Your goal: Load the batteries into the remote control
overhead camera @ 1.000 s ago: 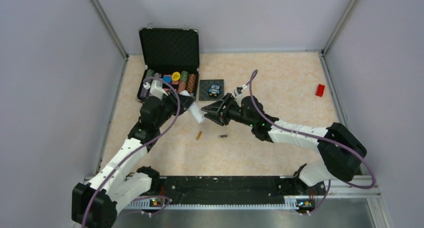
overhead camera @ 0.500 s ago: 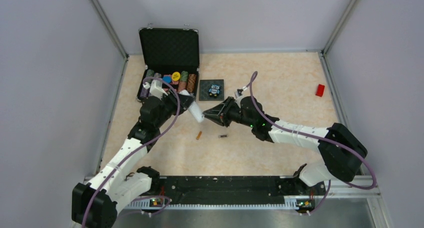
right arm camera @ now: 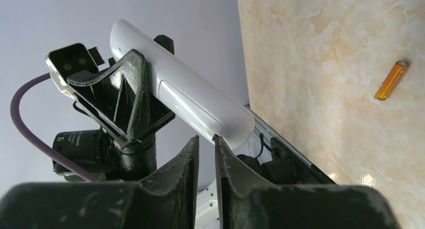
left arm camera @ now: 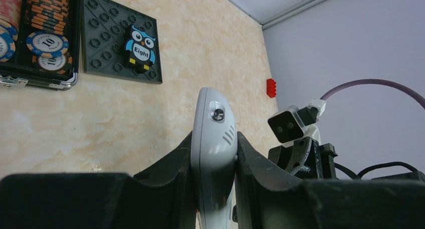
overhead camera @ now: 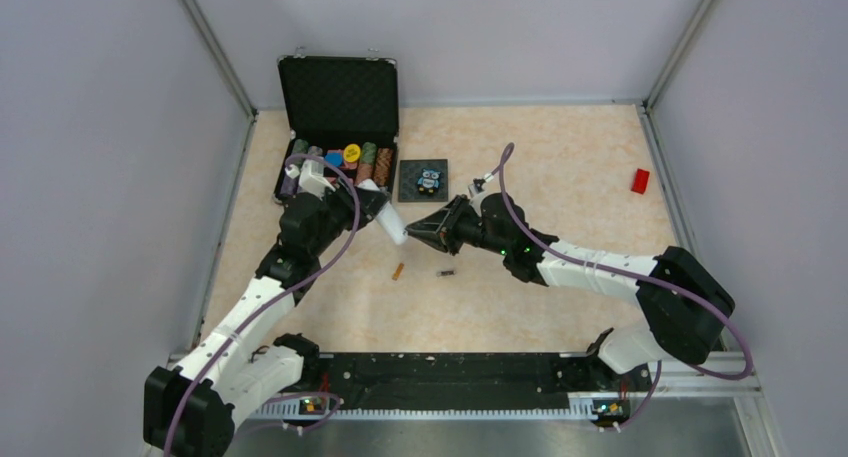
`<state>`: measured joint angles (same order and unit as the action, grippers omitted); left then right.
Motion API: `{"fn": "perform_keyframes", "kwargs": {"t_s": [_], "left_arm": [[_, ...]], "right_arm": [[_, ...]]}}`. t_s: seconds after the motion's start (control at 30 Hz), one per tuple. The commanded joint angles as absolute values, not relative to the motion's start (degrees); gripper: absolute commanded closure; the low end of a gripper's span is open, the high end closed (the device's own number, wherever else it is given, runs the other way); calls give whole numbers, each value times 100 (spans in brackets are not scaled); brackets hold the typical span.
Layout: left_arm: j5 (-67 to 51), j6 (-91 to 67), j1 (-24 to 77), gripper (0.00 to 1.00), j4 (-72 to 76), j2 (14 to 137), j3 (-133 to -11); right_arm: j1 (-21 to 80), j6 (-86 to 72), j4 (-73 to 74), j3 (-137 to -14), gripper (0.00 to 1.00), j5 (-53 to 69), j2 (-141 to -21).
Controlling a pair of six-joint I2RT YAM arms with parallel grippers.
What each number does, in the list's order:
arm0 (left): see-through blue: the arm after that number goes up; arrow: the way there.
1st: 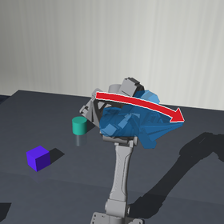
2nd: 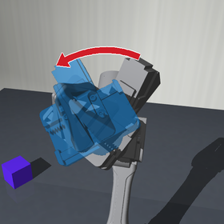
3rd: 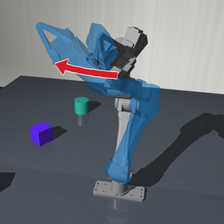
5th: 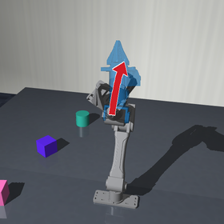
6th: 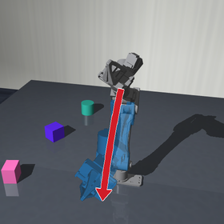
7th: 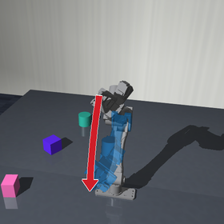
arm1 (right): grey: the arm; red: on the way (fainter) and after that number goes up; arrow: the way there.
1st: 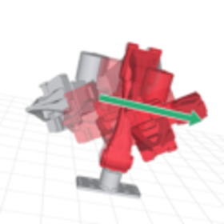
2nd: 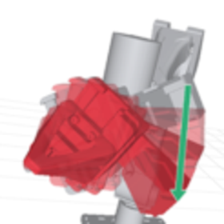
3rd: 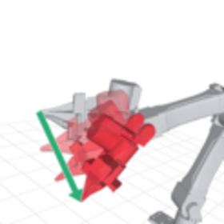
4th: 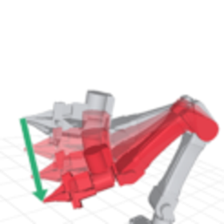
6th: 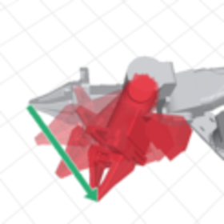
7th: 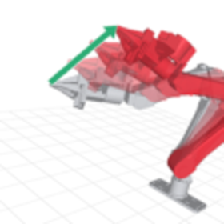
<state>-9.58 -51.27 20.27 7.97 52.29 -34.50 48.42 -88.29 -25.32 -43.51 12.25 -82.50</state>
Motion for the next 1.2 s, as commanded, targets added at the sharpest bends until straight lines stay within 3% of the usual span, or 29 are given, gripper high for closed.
{"fn": "perform_keyframes", "kwargs": {"t_s": [0.0, 0.17, 0.37, 0.67, 1.17], "left_arm": [[-935, -5072, 2039, 100, 1298, 5201, -3664], [-939, -5080, 2039, 100, 1322, 5221, -3663], [-940, -5088, 2038, 100, 1336, 5227, -3664], [-979, -5115, 2034, 100, 1345, 5227, -3626], [-1029, -5223, 2032, 100, 1339, 5183, -3659]], "right_arm": [[4844, -8836, -2805, -4563, 85, 1327, -8203], [4861, -8858, -2821, -4579, 82, 1371, -8255], [4877, -8886, -2834, -4588, 73, 1397, -8302], [4884, -8960, -3028, -4588, 84, 1457, -8431], [4881, -9045, -3034, -4555, 76, 1469, -8524]]}}
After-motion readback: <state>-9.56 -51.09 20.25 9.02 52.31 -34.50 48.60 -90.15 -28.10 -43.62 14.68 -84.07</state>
